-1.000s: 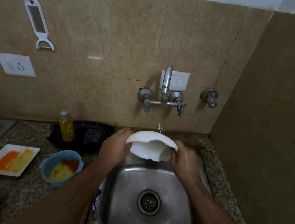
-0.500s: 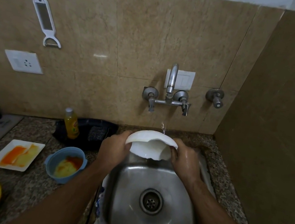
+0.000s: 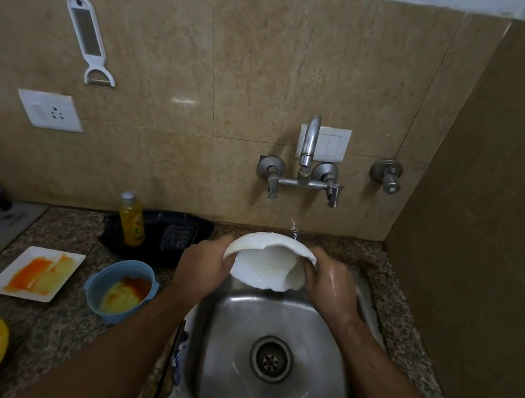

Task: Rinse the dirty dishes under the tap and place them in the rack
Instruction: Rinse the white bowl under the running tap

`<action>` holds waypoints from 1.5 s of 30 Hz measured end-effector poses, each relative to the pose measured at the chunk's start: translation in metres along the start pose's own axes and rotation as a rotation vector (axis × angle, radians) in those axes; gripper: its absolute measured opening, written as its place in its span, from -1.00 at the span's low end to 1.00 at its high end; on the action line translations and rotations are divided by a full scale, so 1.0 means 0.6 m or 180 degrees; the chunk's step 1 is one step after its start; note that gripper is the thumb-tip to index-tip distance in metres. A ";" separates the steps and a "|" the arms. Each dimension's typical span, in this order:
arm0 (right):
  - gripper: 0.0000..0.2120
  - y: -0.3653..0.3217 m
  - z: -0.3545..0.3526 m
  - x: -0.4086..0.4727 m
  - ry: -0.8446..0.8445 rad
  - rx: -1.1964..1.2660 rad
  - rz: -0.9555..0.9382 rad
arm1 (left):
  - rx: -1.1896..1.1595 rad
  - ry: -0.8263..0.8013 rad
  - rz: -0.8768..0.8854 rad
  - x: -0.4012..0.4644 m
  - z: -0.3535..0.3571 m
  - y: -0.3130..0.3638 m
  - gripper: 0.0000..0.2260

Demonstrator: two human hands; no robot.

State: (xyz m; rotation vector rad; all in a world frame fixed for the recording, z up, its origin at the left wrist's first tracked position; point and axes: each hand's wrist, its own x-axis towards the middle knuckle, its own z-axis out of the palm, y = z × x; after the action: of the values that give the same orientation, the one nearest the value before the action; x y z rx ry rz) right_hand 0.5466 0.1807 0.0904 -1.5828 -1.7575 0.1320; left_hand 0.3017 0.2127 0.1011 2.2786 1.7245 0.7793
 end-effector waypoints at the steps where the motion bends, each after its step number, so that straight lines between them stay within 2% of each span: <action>1: -0.78 -0.001 0.000 0.000 0.0007 0.0023 -0.0001 | -0.0011 0.0002 0.0007 0.000 0.000 -0.002 -0.79; 9: -0.79 -0.003 -0.005 0.004 0.0039 0.0162 -0.0038 | -0.0173 0.0174 0.0054 0.000 -0.008 0.005 -0.78; 13: -0.82 -0.002 -0.010 0.015 -0.0148 -0.0146 -0.0116 | -0.0436 -0.0042 0.0057 0.004 -0.011 0.000 -0.78; 18: -0.85 -0.004 -0.003 0.002 -0.0002 -0.0097 -0.0162 | -0.0296 -0.0089 0.0076 0.006 -0.013 0.000 -0.80; 22: -0.83 -0.003 -0.001 0.000 0.0149 -0.0083 -0.0143 | -0.0133 0.0084 0.0168 0.004 -0.011 -0.004 -0.83; 26: -0.85 0.001 0.007 -0.003 0.0006 -0.0107 -0.0098 | -0.0344 -0.0108 0.0094 -0.004 -0.013 -0.010 -0.67; 31: -0.79 -0.004 0.024 -0.011 -0.0184 -0.0003 0.0030 | -0.0287 -0.0054 -0.0045 -0.022 -0.010 -0.020 -0.78; 33: -0.77 -0.009 0.030 -0.007 -0.0488 0.0371 0.0121 | -0.0298 0.0143 -0.0053 -0.034 -0.024 -0.025 -0.69; 35: -0.69 -0.024 0.033 0.000 -0.1220 0.1344 0.0522 | -0.0461 0.0356 -0.0045 -0.051 -0.044 -0.031 -0.59; 37: -0.50 -0.053 0.048 0.000 -0.2075 0.2833 0.1151 | -0.0660 0.0441 -0.0166 -0.073 -0.064 -0.053 -0.52; 38: -0.34 -0.066 0.063 -0.001 -0.2333 0.3743 0.1527 | -0.0690 0.0509 -0.0273 -0.080 -0.074 -0.073 -0.54; 39: -0.21 -0.082 0.080 0.001 -0.2472 0.4630 0.1945 | -0.0671 0.0618 -0.0318 -0.087 -0.085 -0.098 -0.59; 40: -0.15 -0.100 0.094 0.006 -0.2509 0.5370 0.2311 | -0.0629 0.0746 -0.0270 -0.091 -0.095 -0.123 -0.63; 41: -0.19 -0.126 0.110 0.016 -0.2505 0.5847 0.2628 | -0.0533 0.0895 -0.0190 -0.098 -0.111 -0.150 -0.65; 43: -0.38 -0.191 0.142 0.040 -0.2522 0.5868 0.3036 | -0.0221 0.1195 -0.0105 -0.113 -0.143 -0.209 -0.68; 45: -0.49 -0.263 0.179 0.060 -0.2828 0.5251 0.3055 | 0.0299 0.1400 0.0068 -0.128 -0.180 -0.272 -0.65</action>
State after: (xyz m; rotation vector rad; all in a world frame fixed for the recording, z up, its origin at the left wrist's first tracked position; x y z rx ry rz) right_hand 0.3578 0.2191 0.1152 -0.7909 -0.5173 2.2681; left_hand 0.0952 0.1739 0.0979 2.3147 1.9475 1.3109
